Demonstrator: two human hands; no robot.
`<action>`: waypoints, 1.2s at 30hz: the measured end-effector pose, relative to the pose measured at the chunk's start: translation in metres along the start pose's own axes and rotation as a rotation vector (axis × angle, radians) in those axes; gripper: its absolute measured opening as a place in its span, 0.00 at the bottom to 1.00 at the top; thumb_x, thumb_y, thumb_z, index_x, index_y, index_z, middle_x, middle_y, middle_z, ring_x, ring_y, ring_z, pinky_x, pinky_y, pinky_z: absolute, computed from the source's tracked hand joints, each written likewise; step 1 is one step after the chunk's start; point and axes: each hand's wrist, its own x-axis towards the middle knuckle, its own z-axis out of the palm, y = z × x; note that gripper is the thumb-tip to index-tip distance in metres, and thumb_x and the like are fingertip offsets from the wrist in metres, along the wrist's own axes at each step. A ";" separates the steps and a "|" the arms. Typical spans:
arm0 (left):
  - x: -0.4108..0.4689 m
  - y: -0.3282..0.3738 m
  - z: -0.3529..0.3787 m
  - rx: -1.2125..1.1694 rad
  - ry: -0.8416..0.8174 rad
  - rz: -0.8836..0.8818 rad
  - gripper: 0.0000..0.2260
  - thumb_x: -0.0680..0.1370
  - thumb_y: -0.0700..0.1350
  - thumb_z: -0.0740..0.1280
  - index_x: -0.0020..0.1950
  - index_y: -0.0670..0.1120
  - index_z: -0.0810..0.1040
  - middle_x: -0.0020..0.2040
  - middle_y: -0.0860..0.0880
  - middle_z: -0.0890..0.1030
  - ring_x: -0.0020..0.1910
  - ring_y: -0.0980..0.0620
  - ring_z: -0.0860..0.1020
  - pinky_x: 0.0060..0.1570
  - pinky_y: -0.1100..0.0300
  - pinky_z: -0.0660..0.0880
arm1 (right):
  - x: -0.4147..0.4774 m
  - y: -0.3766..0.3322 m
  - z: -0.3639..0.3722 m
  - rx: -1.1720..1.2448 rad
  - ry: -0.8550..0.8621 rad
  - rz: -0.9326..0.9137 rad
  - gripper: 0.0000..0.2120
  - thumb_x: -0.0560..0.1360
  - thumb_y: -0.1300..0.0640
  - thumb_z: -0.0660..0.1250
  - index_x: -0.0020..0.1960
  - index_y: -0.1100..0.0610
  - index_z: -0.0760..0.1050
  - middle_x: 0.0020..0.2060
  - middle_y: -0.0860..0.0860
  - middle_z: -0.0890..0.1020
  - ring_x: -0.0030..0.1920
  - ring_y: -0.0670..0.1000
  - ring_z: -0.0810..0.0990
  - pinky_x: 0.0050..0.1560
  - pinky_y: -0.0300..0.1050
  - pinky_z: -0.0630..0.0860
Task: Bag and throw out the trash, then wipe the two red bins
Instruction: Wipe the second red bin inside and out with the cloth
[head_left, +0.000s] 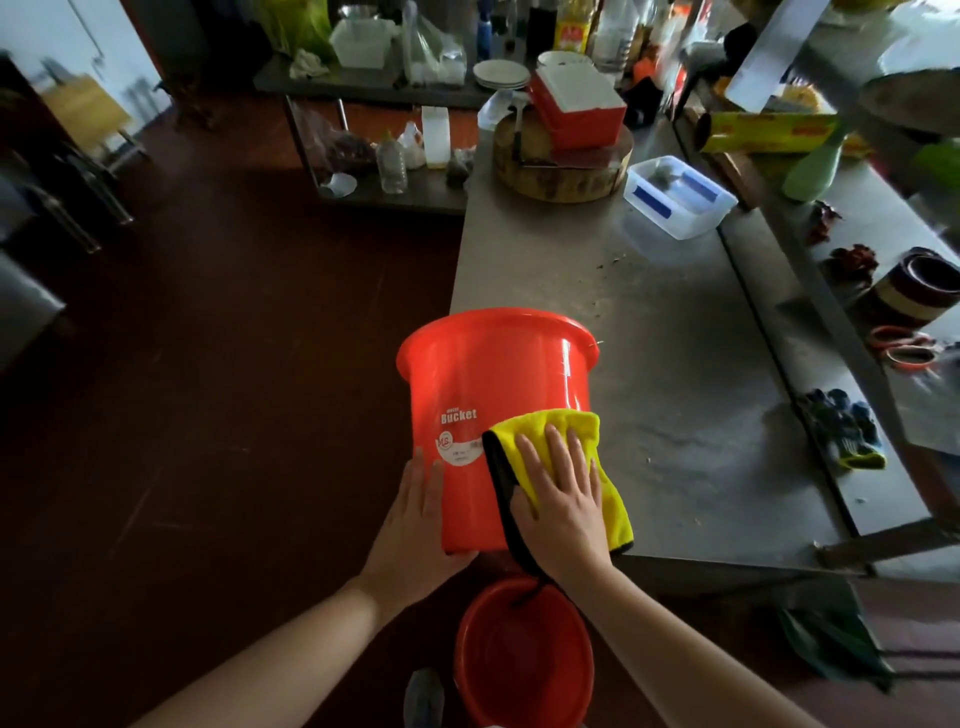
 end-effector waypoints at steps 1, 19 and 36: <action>0.004 0.006 -0.002 0.033 0.023 0.057 0.53 0.72 0.73 0.64 0.82 0.49 0.37 0.82 0.43 0.37 0.81 0.41 0.38 0.78 0.43 0.55 | -0.003 -0.001 0.000 0.004 -0.010 -0.017 0.32 0.79 0.42 0.54 0.81 0.39 0.50 0.83 0.47 0.47 0.81 0.53 0.37 0.79 0.64 0.47; -0.005 -0.017 -0.023 -0.007 -0.018 0.115 0.54 0.71 0.62 0.73 0.82 0.56 0.37 0.80 0.51 0.32 0.79 0.46 0.32 0.73 0.42 0.64 | 0.033 0.036 0.010 0.390 -0.067 0.135 0.31 0.79 0.44 0.58 0.79 0.35 0.50 0.82 0.45 0.47 0.82 0.52 0.44 0.80 0.59 0.51; 0.012 -0.017 -0.025 -0.490 0.078 -0.274 0.51 0.66 0.77 0.68 0.75 0.73 0.36 0.79 0.56 0.31 0.81 0.47 0.39 0.74 0.33 0.59 | 0.048 0.039 0.033 0.726 -0.111 0.240 0.33 0.78 0.35 0.60 0.80 0.39 0.56 0.80 0.43 0.58 0.79 0.41 0.54 0.78 0.48 0.52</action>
